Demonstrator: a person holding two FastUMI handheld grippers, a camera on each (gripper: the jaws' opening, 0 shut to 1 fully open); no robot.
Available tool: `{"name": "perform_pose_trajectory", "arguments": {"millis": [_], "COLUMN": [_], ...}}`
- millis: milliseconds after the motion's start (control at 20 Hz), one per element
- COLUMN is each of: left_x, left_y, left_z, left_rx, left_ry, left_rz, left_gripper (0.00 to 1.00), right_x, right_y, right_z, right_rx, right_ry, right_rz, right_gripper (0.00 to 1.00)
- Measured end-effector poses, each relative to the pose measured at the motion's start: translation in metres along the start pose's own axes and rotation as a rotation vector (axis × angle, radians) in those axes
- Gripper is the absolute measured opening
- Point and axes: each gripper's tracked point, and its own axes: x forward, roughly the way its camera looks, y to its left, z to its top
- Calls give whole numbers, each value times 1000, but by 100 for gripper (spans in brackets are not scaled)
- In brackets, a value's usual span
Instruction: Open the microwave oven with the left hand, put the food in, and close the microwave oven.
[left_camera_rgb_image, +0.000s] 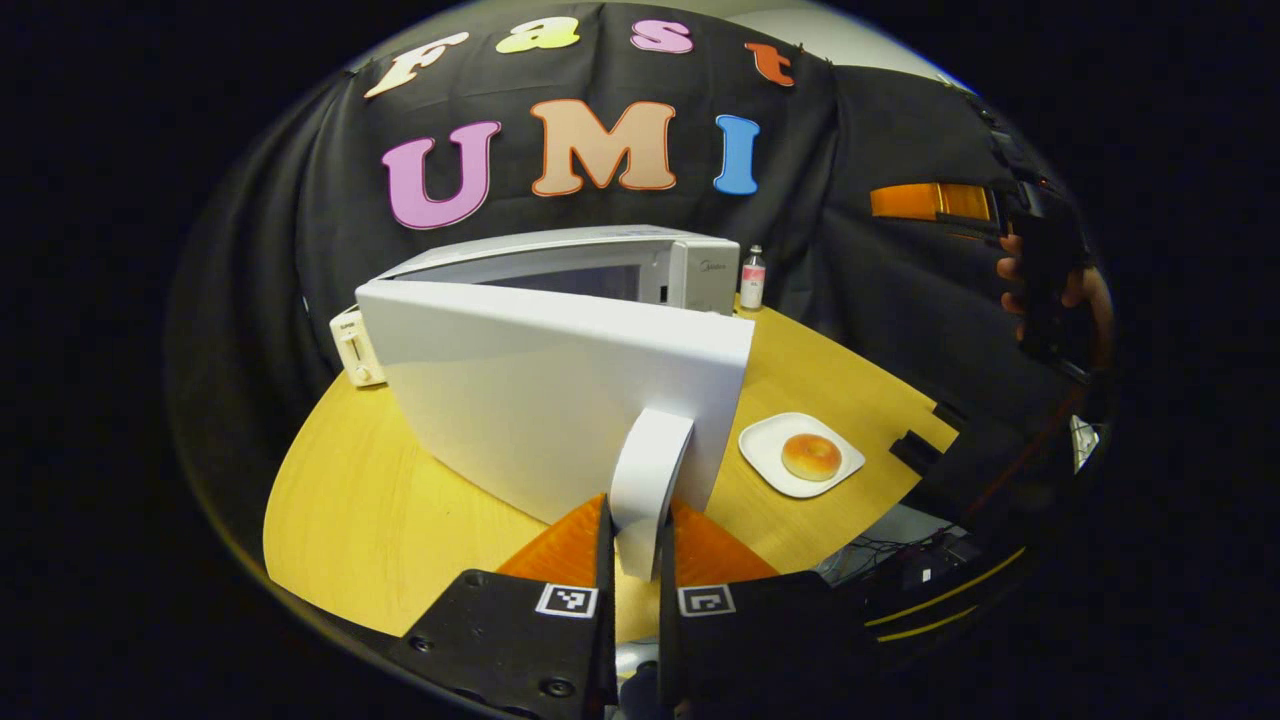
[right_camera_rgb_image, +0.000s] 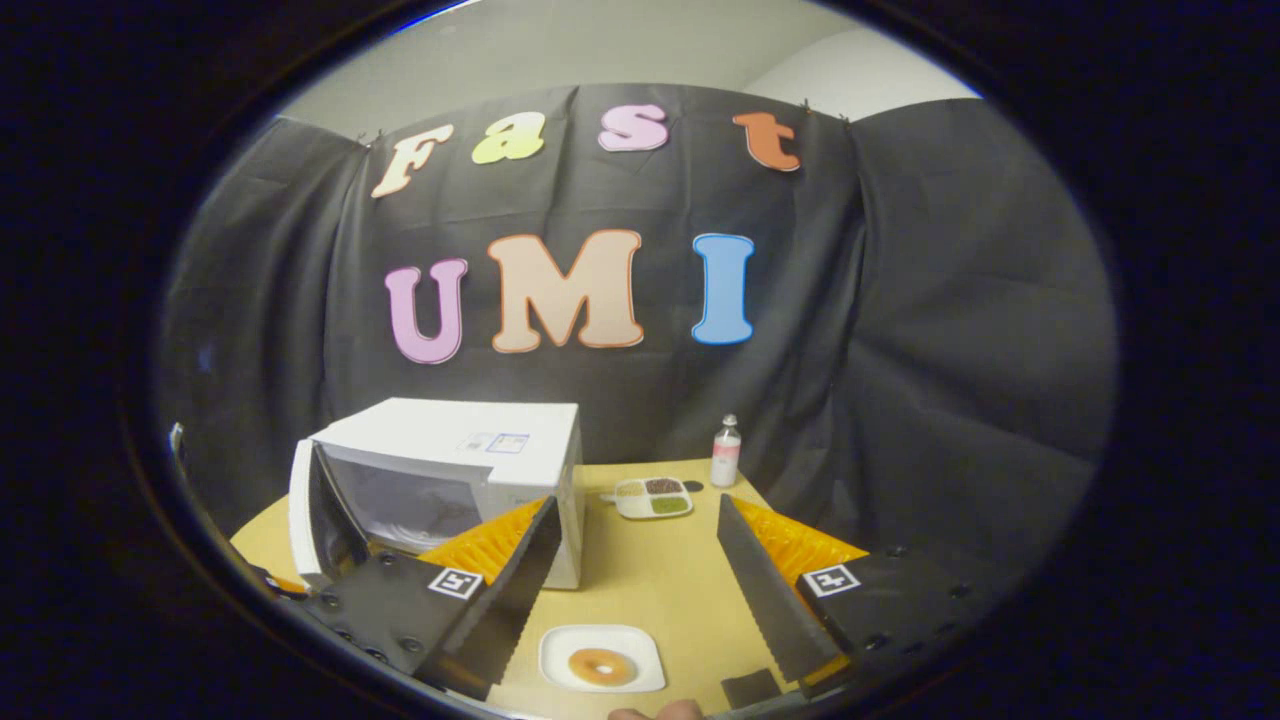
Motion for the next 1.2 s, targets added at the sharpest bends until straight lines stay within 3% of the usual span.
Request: {"name": "perform_pose_trajectory", "arguments": {"millis": [150, 250, 300, 400, 900, 1200], "left_x": [-21, -39, -47, -67, -139, -158], "left_y": [36, 63, 76, 99, 204, 221], "left_z": [-34, -59, -66, -73, -103, -99], "left_rx": [-54, -112, -138, -167, -231, -260], "left_ry": [89, 144, 146, 149, 146, 121], "left_rz": [101, 157, 177, 221, 414, 466], "left_gripper": [21, 33, 45, 54, 65, 64], "right_x": [-1, -2, -3, -4, 0, 3], "right_y": [15, 28, 35, 53, 120, 115], "right_z": [-12, -17, -21, -29, -58, -84], "right_rx": [-15, -29, -39, -46, -72, -93], "right_ry": [37, 48, 53, 72, 132, 178], "right_rz": [14, 23, 27, 45, 106, 77], "right_gripper": [97, 97, 97, 97, 97, 100]}}
